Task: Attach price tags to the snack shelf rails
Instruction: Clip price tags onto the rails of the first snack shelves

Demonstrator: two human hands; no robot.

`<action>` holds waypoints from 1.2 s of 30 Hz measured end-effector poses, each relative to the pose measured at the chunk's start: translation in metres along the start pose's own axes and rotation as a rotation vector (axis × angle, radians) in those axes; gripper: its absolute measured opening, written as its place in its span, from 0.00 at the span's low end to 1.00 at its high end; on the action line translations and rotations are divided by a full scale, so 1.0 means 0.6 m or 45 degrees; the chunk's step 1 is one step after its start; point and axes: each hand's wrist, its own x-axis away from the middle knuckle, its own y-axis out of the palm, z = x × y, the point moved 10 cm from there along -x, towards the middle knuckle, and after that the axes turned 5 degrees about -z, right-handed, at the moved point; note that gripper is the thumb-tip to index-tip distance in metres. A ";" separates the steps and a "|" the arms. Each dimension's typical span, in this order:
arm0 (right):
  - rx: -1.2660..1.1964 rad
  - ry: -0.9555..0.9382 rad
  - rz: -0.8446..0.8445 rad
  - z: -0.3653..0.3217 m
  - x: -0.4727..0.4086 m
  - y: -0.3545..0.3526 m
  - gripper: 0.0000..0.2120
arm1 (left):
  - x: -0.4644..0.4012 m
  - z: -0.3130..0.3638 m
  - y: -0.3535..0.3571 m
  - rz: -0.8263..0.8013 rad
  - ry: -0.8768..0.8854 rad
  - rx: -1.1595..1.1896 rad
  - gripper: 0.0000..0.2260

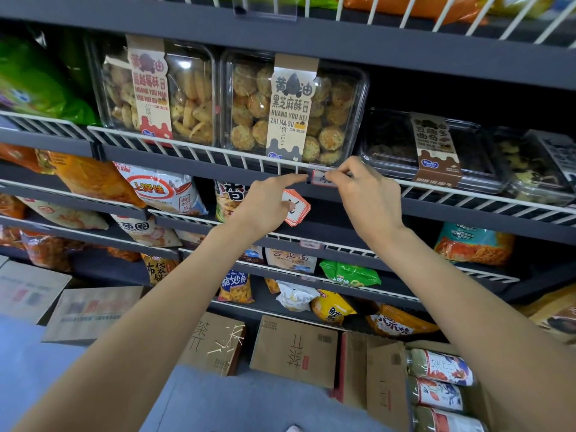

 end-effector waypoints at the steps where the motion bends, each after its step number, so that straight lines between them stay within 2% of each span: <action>1: 0.006 -0.006 0.011 -0.001 0.000 -0.002 0.19 | -0.001 0.001 -0.001 0.005 0.004 0.003 0.24; 4: 0.032 -0.035 0.036 -0.005 0.002 -0.005 0.18 | -0.001 0.003 -0.007 0.030 0.005 0.045 0.23; 8: 0.054 -0.039 0.086 -0.002 0.012 -0.012 0.23 | 0.006 0.006 -0.016 0.114 -0.008 0.130 0.22; 15: 0.059 -0.033 0.072 -0.006 0.011 -0.011 0.20 | 0.030 -0.002 -0.036 0.315 -0.067 0.381 0.19; 20: 0.056 -0.020 0.026 -0.011 0.009 -0.007 0.15 | 0.040 -0.022 -0.031 0.403 -0.162 0.594 0.17; 21: 0.002 -0.003 -0.007 -0.011 0.010 -0.007 0.12 | 0.043 -0.027 -0.033 0.433 -0.189 0.646 0.16; 23: -0.308 0.118 -0.131 -0.004 0.007 -0.007 0.10 | 0.050 -0.031 -0.041 0.464 -0.219 0.727 0.13; 27: -1.340 0.305 -0.305 -0.021 -0.002 -0.011 0.12 | 0.063 -0.035 -0.056 0.446 -0.193 0.764 0.11; 28: -1.507 0.343 -0.348 -0.030 -0.006 -0.009 0.11 | 0.069 -0.038 -0.062 0.450 -0.188 0.753 0.11; 31: -1.734 0.437 -0.418 -0.058 -0.012 -0.003 0.09 | 0.091 -0.049 -0.086 0.460 -0.152 0.747 0.10; 36: -1.815 0.408 -0.492 -0.146 -0.035 -0.005 0.06 | 0.143 -0.099 -0.138 0.514 -0.142 0.730 0.11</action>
